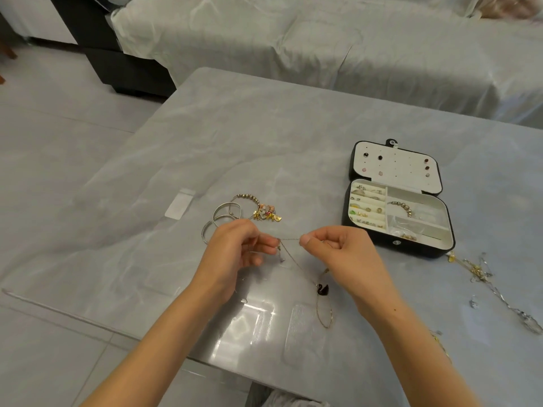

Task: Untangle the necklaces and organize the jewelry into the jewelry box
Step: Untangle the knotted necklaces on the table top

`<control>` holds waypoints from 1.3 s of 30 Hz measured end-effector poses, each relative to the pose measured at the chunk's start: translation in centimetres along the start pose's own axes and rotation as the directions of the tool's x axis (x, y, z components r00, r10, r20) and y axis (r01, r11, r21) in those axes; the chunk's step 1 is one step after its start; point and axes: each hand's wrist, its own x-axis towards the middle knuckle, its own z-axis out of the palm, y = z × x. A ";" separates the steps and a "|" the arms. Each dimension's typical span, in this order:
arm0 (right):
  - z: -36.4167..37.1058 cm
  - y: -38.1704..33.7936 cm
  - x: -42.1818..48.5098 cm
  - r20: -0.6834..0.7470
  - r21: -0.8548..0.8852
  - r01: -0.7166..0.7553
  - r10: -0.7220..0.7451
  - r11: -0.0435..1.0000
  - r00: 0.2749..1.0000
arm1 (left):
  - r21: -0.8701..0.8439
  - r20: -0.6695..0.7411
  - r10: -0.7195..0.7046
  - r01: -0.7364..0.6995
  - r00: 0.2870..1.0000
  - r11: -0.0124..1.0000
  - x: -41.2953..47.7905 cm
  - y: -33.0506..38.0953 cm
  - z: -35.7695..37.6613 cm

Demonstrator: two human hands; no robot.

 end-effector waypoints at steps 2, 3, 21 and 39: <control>0.0 -0.1 -0.4 0.008 0.024 -0.033 0.033 0.999 0.999 | 0.027 -0.066 0.006 -0.004 0.998 1.000 0.1 -0.2 0.4; 0.0 -0.1 -0.6 0.004 0.042 -0.043 0.043 0.998 0.999 | 0.043 -0.077 0.006 -0.003 0.997 0.999 0.1 -0.2 0.7; -0.6 0.6 -0.6 0.003 0.146 -0.210 0.212 0.967 0.977 | 0.311 -0.121 0.172 -0.127 0.978 0.942 -0.5 -1.6 2.2; 0.0 2.0 -0.7 0.057 -0.611 -0.019 0.067 0.791 0.996 | 0.532 0.147 0.245 -0.285 0.958 0.797 0.1 0.0 2.3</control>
